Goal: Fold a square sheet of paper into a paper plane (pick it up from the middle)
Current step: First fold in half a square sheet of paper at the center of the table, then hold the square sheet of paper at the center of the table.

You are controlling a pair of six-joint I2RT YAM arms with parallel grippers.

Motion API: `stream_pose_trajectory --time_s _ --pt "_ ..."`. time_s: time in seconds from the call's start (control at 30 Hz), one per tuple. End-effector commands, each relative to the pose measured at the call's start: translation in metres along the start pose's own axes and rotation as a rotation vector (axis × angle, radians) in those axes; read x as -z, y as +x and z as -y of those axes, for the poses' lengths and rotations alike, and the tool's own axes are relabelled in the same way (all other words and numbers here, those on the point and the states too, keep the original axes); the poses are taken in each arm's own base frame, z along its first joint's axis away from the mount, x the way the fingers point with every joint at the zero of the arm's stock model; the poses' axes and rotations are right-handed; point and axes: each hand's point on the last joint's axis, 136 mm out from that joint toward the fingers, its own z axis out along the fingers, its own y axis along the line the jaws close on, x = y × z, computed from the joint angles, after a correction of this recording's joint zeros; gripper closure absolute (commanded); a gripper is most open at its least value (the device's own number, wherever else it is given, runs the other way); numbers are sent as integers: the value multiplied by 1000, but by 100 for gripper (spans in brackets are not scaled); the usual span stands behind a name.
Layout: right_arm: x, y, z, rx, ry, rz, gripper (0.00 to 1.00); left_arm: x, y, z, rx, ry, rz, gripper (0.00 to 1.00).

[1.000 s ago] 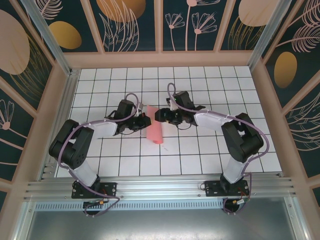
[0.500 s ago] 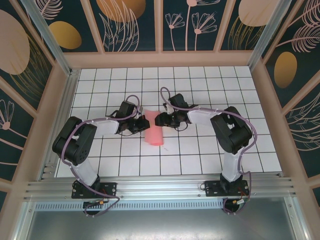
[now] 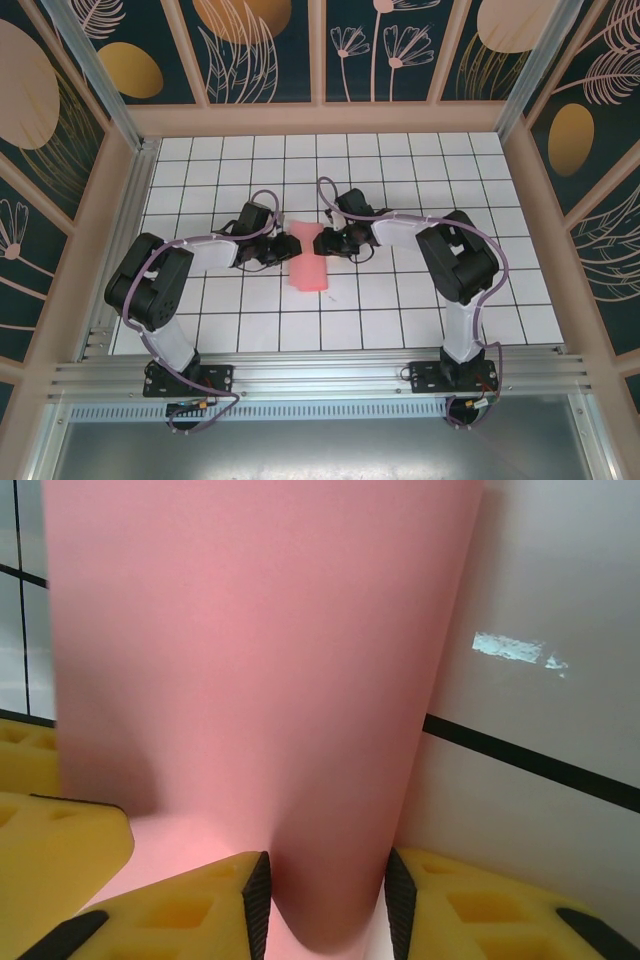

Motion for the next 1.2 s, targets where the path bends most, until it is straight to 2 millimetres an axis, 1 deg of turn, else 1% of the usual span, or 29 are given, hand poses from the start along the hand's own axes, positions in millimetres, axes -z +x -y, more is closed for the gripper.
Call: stream_pose_trajectory --time_s 0.0,0.17,0.27,0.4,0.47,0.57,0.6,0.67,0.8,0.97,1.03,1.1,1.17 --pt "-6 7 8 -10 -15 -19 61 12 -10 2 -15 -51 54 69" --pt "0 5 8 -22 -106 -1 61 21 -17 -2 -26 -99 103 61" --pt "1 7 8 -1 -127 -2 62 24 -19 -1 -32 -102 116 58" --pt "-1 12 13 38 -109 -17 63 22 -19 3 -30 -86 109 57" --pt "-3 14 14 51 -113 -27 67 21 -20 2 -27 -84 108 57" --pt "-4 18 14 61 -124 -34 68 19 -20 1 -24 -87 103 57" --pt "0 13 23 41 -122 -21 69 18 -20 1 -23 -86 101 57" --pt "0 12 26 35 -124 -20 70 17 -19 3 -21 -78 92 57" --pt "0 13 25 45 -149 -26 71 14 -18 8 -24 -48 76 59" --pt "1 13 25 62 -158 -36 70 10 -16 7 -17 -43 58 60" --pt "1 15 24 66 -172 -43 70 11 -18 8 -17 -46 67 62" --pt "1 15 24 75 -173 -46 69 4 -19 -2 1 -78 65 65" --pt "1 16 25 84 -172 -48 67 1 -25 -5 9 -99 83 69"
